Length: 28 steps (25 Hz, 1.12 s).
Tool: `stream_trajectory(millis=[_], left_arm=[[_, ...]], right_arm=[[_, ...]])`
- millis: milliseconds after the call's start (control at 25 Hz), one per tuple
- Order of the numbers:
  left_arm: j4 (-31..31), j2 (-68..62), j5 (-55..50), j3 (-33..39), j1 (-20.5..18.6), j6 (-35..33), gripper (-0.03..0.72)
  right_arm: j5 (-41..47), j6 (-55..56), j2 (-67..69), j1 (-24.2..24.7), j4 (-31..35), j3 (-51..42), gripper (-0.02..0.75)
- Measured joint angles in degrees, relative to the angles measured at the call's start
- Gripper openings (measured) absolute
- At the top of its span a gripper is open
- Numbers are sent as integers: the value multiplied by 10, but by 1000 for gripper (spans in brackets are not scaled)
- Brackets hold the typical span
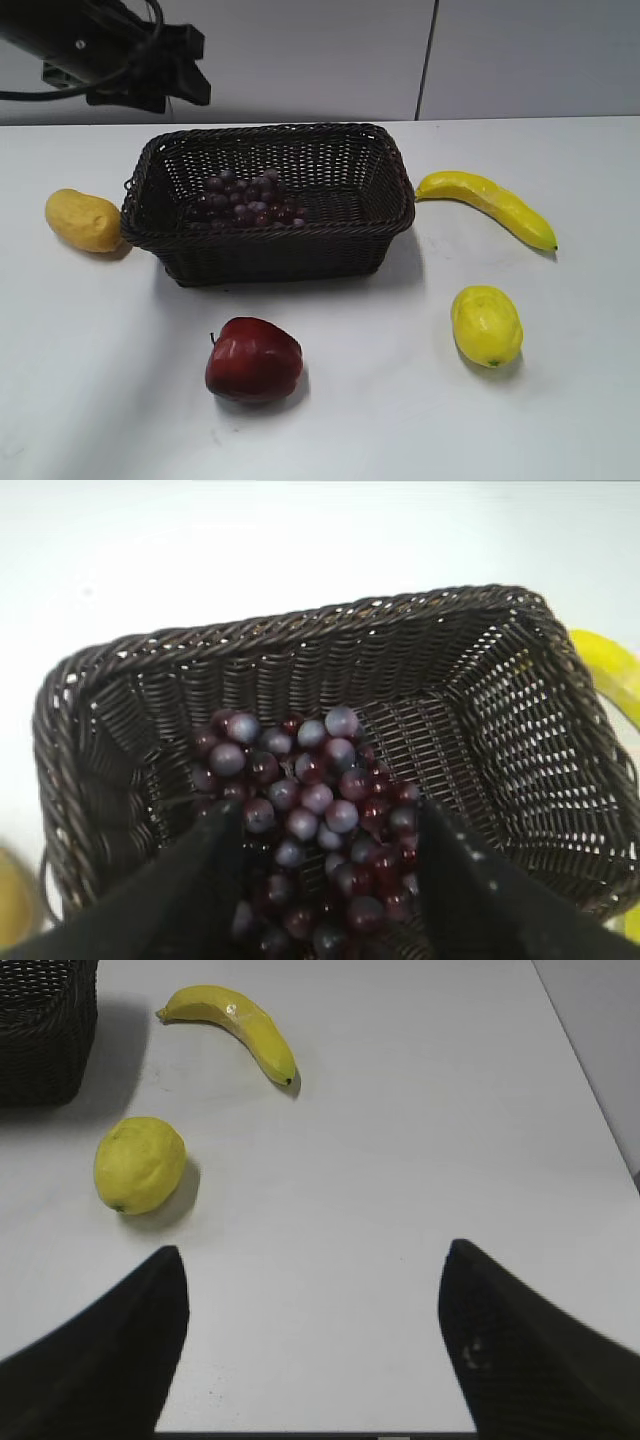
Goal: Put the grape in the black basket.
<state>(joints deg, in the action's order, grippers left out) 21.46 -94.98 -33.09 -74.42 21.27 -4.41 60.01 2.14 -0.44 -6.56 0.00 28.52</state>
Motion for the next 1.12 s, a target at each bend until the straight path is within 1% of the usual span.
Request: stream_trajectory(millis=[160, 440, 560, 720, 880, 1000, 1120], left_arm=[[-35, 75, -68, -1, 0, 0, 524], [-120, 205, -272, -1, 0, 0, 523], [-150, 244, -345, -1, 0, 0, 506], [-190, 288, -363, 5, 0, 6, 482], [-207, 351, -364, 58, 0, 11, 479], [-210, 410, -366, 122, 0, 11, 477], [-210, 479, -368, 205, 0, 11, 477]], right_arm=[[0, 0, 0, 0, 0, 0, 593], [0, 0, 0, 0, 0, 0, 593], [0, 0, 0, 0, 0, 0, 593], [0, 0, 0, 0, 0, 0, 593], [0, 0, 0, 0, 0, 0, 593], [0, 0, 0, 0, 0, 0, 593], [0, 0, 0, 0, 0, 0, 593]])
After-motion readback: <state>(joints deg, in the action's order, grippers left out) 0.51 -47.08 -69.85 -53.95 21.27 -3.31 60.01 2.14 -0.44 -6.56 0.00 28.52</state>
